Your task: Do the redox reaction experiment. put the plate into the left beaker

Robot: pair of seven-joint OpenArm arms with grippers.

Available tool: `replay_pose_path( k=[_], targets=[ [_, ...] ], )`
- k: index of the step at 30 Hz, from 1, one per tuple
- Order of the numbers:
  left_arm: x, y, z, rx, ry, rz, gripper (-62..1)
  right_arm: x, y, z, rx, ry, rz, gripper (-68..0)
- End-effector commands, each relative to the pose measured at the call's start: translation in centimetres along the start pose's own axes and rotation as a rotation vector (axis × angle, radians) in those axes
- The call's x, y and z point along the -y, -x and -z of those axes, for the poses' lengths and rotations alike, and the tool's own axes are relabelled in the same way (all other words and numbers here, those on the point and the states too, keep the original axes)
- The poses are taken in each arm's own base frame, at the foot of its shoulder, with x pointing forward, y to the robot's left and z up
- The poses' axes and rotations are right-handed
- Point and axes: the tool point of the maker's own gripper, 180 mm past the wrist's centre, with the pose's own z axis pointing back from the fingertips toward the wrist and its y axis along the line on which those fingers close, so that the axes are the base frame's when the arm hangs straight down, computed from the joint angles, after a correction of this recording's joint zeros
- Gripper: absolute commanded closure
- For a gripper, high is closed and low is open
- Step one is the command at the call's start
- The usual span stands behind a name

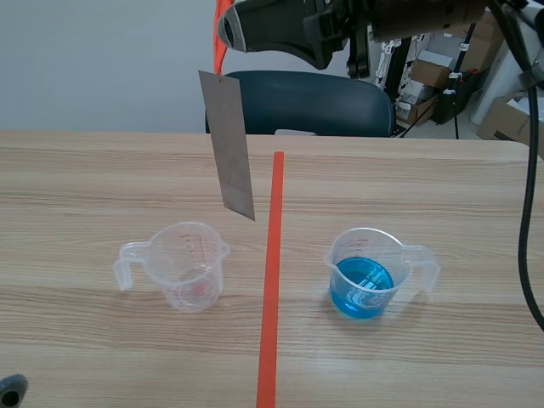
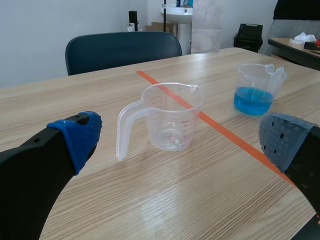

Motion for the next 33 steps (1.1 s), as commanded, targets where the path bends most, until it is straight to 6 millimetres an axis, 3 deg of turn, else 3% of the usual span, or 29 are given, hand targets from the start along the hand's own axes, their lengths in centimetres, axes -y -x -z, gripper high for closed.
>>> replay_pose_path(
  k=[1, 33],
  targets=[
    [0.0, -0.6, 0.0, 0.028, -0.007, -0.002, -62.3, -0.3, -1.4, 0.0, 0.048, -0.014, -0.014, -0.2],
    [0.0, -0.6, 0.0, 0.027, -0.007, -0.003, -62.3, -1.4, -2.3, 1.7, 0.105, -0.041, -0.017, -0.2]
  ],
)
